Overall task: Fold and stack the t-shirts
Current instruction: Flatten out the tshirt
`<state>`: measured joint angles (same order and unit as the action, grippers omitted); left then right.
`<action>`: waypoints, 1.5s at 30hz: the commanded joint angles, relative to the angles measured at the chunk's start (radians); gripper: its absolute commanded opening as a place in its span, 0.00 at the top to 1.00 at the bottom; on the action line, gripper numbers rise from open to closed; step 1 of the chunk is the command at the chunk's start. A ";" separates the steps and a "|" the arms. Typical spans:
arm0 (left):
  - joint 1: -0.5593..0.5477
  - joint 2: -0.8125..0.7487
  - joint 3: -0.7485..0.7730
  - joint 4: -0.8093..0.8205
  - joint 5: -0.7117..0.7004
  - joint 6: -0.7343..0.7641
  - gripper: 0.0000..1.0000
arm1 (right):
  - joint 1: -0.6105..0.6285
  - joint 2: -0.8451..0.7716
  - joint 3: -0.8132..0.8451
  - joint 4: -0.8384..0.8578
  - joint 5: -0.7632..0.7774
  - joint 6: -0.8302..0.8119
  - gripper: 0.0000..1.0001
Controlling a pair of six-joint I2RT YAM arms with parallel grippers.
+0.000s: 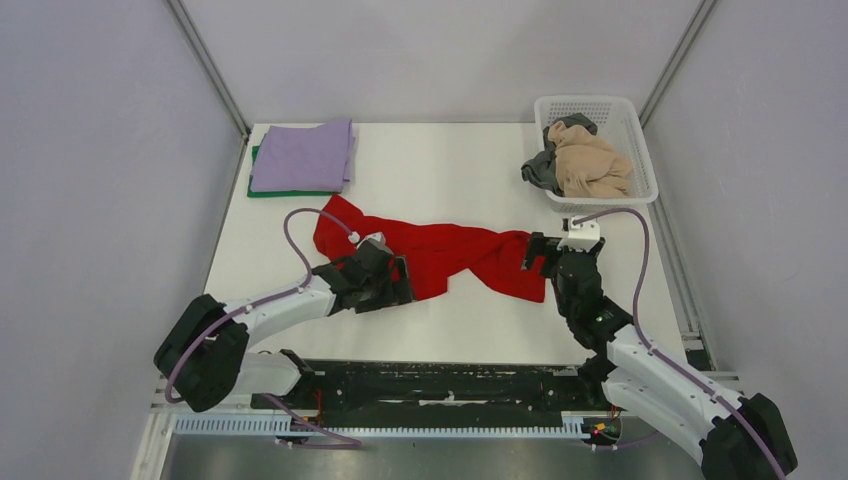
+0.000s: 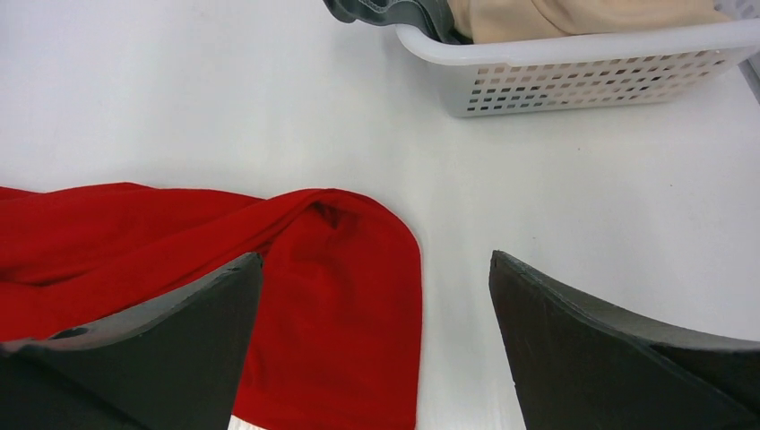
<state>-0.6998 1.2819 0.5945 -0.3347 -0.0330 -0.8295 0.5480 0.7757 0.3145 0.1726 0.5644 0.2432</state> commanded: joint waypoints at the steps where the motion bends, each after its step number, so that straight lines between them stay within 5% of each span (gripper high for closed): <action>1: -0.003 0.071 0.001 0.050 -0.102 -0.010 0.00 | 0.002 -0.021 -0.016 0.062 -0.009 0.010 0.02; 11: -0.010 0.110 0.046 0.138 -0.081 0.019 0.01 | 0.001 0.014 -0.028 0.098 -0.046 0.010 0.02; 19: -0.031 0.109 0.085 0.118 -0.033 -0.007 0.13 | 0.002 0.030 -0.021 0.092 -0.033 0.002 0.02; 45: -0.072 0.087 0.196 0.048 -0.098 -0.017 0.11 | 0.001 0.049 -0.020 0.082 0.005 -0.010 0.02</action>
<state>-0.7639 1.3712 0.7647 -0.2600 -0.1265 -0.8295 0.5480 0.8196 0.2871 0.2302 0.5358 0.2401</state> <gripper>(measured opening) 0.882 0.979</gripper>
